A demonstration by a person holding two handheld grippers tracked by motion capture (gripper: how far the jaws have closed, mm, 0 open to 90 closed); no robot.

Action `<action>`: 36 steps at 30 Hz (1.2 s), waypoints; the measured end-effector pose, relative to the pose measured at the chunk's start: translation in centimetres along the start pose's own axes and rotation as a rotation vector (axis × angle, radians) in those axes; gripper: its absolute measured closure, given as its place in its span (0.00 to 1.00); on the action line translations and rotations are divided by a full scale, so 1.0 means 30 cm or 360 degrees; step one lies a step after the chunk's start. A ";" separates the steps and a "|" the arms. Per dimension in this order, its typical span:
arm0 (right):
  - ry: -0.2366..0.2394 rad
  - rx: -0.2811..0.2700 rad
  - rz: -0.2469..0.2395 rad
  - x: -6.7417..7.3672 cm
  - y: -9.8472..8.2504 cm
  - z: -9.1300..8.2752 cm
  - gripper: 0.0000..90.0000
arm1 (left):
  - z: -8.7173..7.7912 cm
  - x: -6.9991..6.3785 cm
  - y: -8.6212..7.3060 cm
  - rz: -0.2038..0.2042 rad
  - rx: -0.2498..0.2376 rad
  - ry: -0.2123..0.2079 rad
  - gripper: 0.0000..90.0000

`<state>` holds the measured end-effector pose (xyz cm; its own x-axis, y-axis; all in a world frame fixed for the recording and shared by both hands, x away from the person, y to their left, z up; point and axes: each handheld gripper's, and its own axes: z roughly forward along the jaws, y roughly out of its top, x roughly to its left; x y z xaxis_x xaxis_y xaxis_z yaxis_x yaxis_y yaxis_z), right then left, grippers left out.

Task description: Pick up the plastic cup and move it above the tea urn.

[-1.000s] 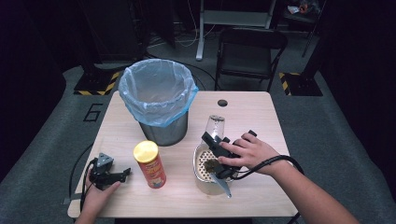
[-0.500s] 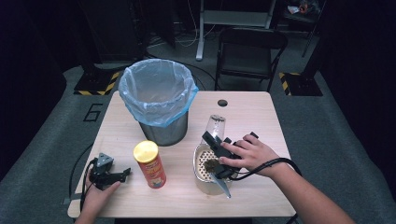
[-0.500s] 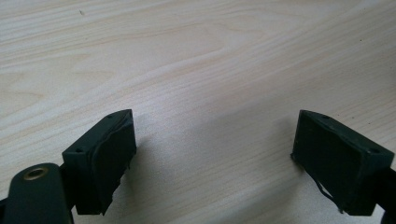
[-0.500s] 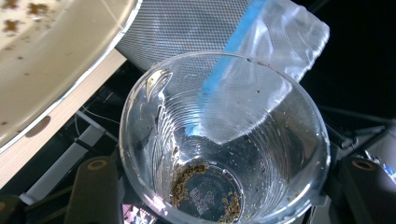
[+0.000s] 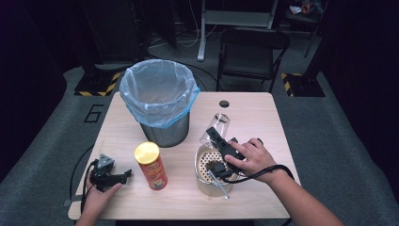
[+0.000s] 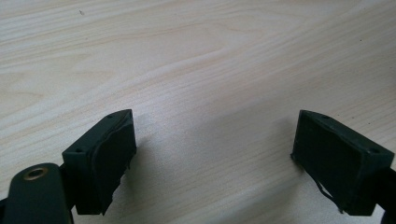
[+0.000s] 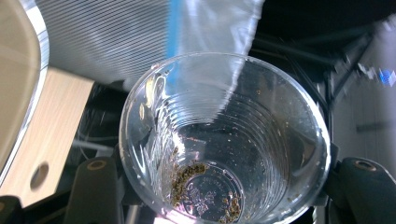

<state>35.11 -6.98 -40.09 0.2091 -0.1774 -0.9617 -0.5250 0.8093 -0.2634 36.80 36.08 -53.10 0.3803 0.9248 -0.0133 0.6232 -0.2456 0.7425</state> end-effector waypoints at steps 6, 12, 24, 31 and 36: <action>-0.0027 0.0047 0.0462 -0.017 0.004 0.005 0.39 | 0.000 0.000 0.000 0.0001 0.0000 0.0000 0.14; 0.0064 0.0075 0.1048 -0.072 -0.014 0.014 0.39 | 0.000 0.000 0.000 0.0000 -0.0001 0.0000 0.14; 0.0661 -0.0136 0.2657 -0.190 -0.201 0.058 0.39 | 0.000 0.000 0.000 0.0000 0.0000 0.0000 0.14; 0.0928 -0.0074 0.2899 -0.230 -0.242 0.077 0.38 | 0.000 0.000 0.000 0.0001 0.0002 0.0000 0.14; 0.0982 -0.0075 0.2933 -0.276 -0.250 0.101 0.38 | 0.000 -0.001 0.000 0.0000 0.0002 0.0000 0.14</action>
<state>39.81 -9.88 -29.93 -0.8038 0.5873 0.0952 0.2525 0.1918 0.9484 36.80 36.06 -53.10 0.3803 0.9248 -0.0131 0.6238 -0.2461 0.7419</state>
